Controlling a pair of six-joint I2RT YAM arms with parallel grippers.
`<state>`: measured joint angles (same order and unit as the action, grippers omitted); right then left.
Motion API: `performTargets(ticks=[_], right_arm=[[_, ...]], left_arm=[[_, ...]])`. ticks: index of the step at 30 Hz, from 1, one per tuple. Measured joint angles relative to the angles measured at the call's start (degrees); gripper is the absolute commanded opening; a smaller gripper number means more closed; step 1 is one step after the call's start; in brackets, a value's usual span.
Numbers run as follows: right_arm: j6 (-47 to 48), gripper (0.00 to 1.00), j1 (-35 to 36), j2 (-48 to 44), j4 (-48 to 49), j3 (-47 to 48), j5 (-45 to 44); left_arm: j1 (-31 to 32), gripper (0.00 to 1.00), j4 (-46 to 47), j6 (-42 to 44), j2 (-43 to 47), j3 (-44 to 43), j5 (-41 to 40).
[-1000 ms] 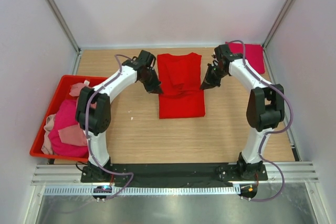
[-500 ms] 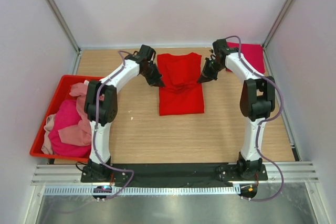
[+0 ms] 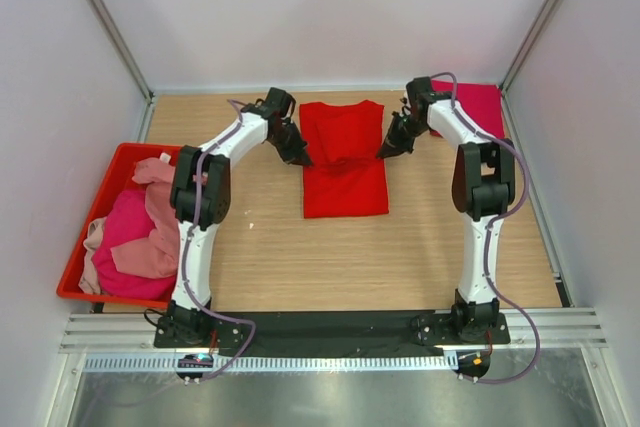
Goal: Fold and stack the t-shirts
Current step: Fold the tshirt
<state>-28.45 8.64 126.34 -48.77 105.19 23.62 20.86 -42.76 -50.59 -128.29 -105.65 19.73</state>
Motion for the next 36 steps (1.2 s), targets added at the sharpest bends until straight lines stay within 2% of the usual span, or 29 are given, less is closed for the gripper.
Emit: performTargets(ticks=[3,5,6,7,8,9,12,15,16,20,22,23,25,26,28,36], right_arm=[[-0.3,0.25,-0.3,2.4,-0.3,3.1,0.3],[-0.6,0.39,-0.5,4.3,-0.2,5.6,-0.1],[-0.7,0.41,-0.6,4.8,-0.3,6.4,-0.4],[-0.5,0.43,-0.9,5.3,-0.7,7.4,-0.7],[-0.3,0.47,-1.1,5.7,-1.5,8.7,-1.4],[-0.1,0.48,-1.3,5.8,-2.6,10.0,-2.5],[0.9,0.50,-1.7,5.4,-5.0,13.0,-5.4],[1.4,0.51,-1.8,1.9,-5.2,10.3,-6.8],[1.4,0.50,-1.7,0.2,-5.0,8.3,-6.9],[0.9,0.42,0.1,-6.9,-2.4,-0.9,-5.0],[0.1,0.31,1.6,-8.3,0.1,-3.5,-2.6],[-0.6,0.19,2.3,-8.6,2.3,-4.9,-1.3],[-2.5,0.07,3.6,-8.6,6.9,-7.8,1.0],[-3.4,0.04,4.1,-8.4,8.9,-9.2,2.1],[-4.9,0.01,4.7,-7.4,11.1,-10.3,3.7],[-8.7,0.01,3.9,0.0,19.4,-10.3,8.3]], left_arm=[[-0.4,0.21,0.1,-0.2,-1.4,-1.4,-0.1],[-0.8,0.29,-0.6,-0.4,-2.7,-3.5,-0.4],[-1.0,0.33,-1.0,-0.4,-3.2,-4.9,-0.7],[-1.2,0.49,-1.9,-0.4,-3.6,-6.6,-1.0],[-1.4,0.56,-2.5,0.2,-3.7,-8.1,-1.6],[-1.5,0.57,-3.0,0.2,-3.7,-9.3,-2.2],[-1.8,0.57,-3.8,0.5,-2.0,-11.1,-3.6],[-1.7,0.50,-3.8,1.1,2.9,-7.1,-3.6],[-1.6,0.46,-3.3,1.1,4.9,-5.0,-3.3],[0.0,0.31,0.2,0.3,11.5,4.0,-1.3],[1.4,0.24,3.1,-0.7,12.2,6.7,0.5],[2.1,0.22,4.9,-1.3,11.8,7.5,1.7],[3.3,0.19,7.7,-2.1,10.3,8.1,3.3],[3.8,0.18,9.2,-2.4,9.2,8.1,4.2],[4.5,0.18,12.1,-3.3,7.3,8.1,5.8],[4.3,0.17,21.2,-6.8,-0.3,8.0,11.5]])
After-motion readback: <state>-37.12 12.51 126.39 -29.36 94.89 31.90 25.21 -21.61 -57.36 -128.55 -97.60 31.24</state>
